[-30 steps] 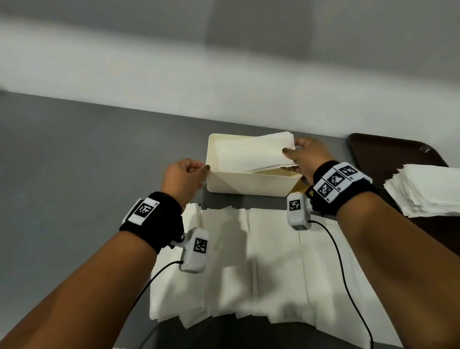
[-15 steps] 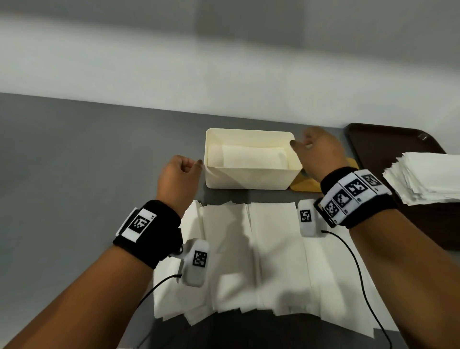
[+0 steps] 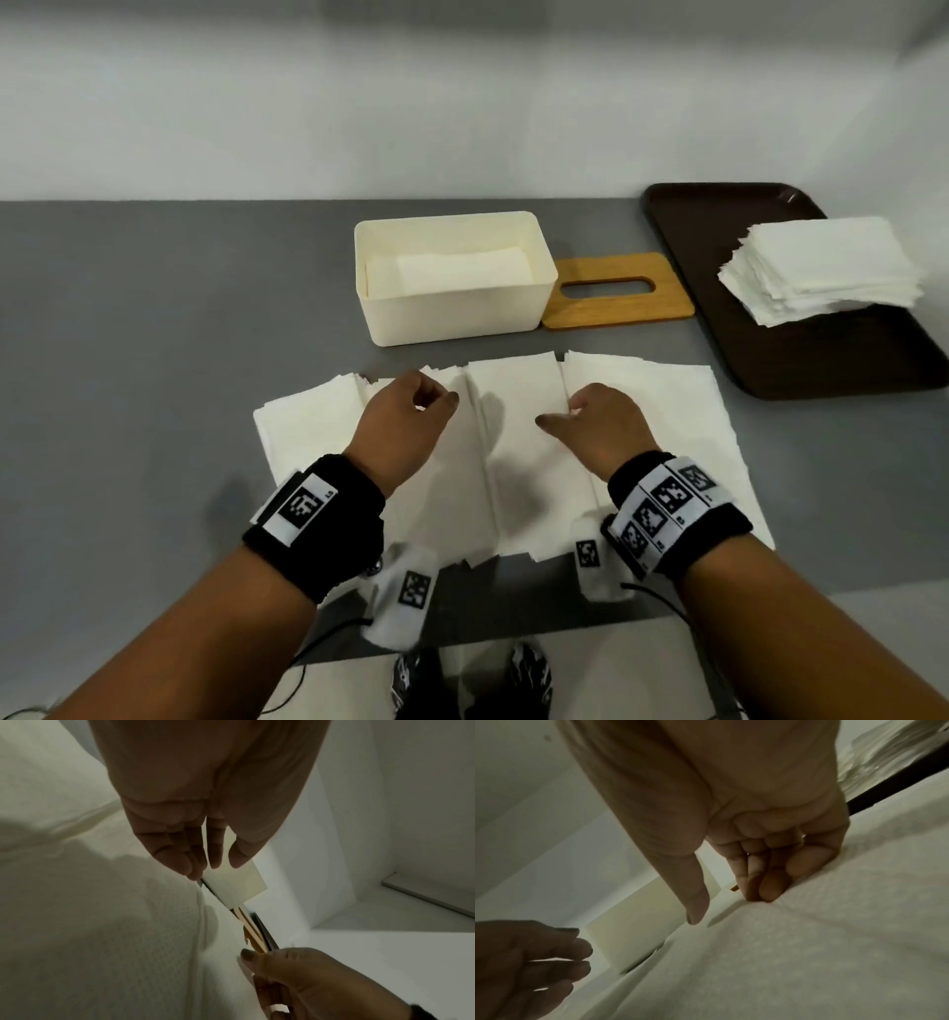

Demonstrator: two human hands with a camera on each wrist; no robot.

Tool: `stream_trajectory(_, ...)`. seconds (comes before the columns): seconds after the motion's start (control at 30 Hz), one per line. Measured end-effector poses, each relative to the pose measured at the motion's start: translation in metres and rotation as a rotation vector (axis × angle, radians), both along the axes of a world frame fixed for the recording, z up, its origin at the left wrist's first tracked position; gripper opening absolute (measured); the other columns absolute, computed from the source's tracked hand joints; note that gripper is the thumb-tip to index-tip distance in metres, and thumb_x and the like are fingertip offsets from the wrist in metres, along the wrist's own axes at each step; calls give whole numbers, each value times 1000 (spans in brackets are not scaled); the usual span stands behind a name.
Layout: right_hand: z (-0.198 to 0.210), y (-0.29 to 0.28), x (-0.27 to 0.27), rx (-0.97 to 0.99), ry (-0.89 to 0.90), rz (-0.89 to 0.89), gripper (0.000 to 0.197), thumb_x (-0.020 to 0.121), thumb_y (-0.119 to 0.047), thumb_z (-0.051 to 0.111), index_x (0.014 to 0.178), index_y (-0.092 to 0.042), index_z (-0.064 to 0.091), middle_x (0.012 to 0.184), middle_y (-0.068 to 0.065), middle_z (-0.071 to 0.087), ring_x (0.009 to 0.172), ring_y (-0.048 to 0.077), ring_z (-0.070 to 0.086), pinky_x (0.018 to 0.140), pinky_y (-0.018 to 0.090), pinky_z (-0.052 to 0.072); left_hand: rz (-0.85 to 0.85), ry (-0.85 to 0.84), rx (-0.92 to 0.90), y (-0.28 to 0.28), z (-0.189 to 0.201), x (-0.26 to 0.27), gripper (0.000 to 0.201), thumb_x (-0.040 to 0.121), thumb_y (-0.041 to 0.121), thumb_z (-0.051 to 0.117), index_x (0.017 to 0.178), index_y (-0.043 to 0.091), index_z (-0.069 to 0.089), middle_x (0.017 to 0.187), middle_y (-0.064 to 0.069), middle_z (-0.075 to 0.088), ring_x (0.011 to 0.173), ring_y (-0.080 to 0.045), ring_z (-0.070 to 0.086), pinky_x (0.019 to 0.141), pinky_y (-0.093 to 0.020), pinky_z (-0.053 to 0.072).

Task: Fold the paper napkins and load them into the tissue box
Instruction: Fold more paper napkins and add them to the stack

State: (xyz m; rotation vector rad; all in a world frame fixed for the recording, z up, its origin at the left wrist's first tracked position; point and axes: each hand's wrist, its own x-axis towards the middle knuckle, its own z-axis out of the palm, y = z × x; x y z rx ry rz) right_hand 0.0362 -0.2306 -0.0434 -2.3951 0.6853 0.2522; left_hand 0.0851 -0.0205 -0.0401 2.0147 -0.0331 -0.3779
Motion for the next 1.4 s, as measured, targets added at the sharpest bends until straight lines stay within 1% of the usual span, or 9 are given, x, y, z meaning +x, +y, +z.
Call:
stream_trajectory(0.23,-2,12,6,-107,126,-3,45,70,-53,74,80,-18,49,88,2,60,88,27,60,85,45,52,-40,26,21,-4,-5,-13,19,93,27,59,94,8,61,91,-2,66,93,-28,66,83,-46,55)
stream_trajectory(0.37,1,13,0,2,-28,7,37,84,-34,68,66,-26,36,70,-8,44,79,23,51,72,32,40,-36,50,-3,-5,-4,-18,20,93,26,59,95,6,61,84,0,64,92,-30,67,80,-45,55)
stream_trajectory(0.47,12,13,-11,171,-250,20,20,90,-23,64,76,-18,50,72,-7,53,74,18,52,61,25,37,-16,93,-67,-8,-3,-22,27,96,32,57,100,6,59,90,-5,66,88,-26,67,75,-38,56)
stream_trajectory(0.6,19,16,-26,558,-387,-102,3,91,-17,64,91,-16,62,97,4,73,91,22,70,86,40,57,-28,126,-190,-18,-3,-28,45,89,55,59,89,10,54,83,0,59,75,-15,57,74,-34,50)
stream_trajectory(0.67,21,18,-31,691,-408,-150,9,92,-16,64,100,-15,64,103,5,74,97,22,71,91,44,56,-89,148,-315,-27,-2,-30,47,87,58,59,105,15,63,97,5,71,91,-15,67,86,-35,53)
stream_trajectory(0.83,15,22,-34,648,-432,-257,19,95,-32,56,107,-18,61,104,4,72,98,24,68,93,50,54,26,213,-562,-48,10,-37,28,100,27,53,122,13,64,112,-3,75,104,-21,71,95,-40,54)
stream_trajectory(1.1,21,19,-48,664,-344,-264,39,103,-34,39,136,-17,51,138,-3,56,129,14,49,114,33,34,20,227,-582,-71,12,-46,24,96,31,59,117,23,66,108,8,75,99,-7,71,79,-20,53)
stream_trajectory(1.23,24,14,-56,650,-283,-209,46,105,-32,35,147,-14,37,142,-6,46,134,11,41,111,22,27,5,206,-571,-76,8,-50,33,94,28,63,126,21,62,116,6,73,105,-9,69,87,-25,52)
stream_trajectory(1.4,12,-11,-59,495,-276,-205,51,97,-43,46,140,-16,47,141,4,54,129,22,51,113,43,37,-6,194,-545,-77,5,-49,32,97,24,59,128,17,59,115,0,73,104,-17,70,85,-31,55)
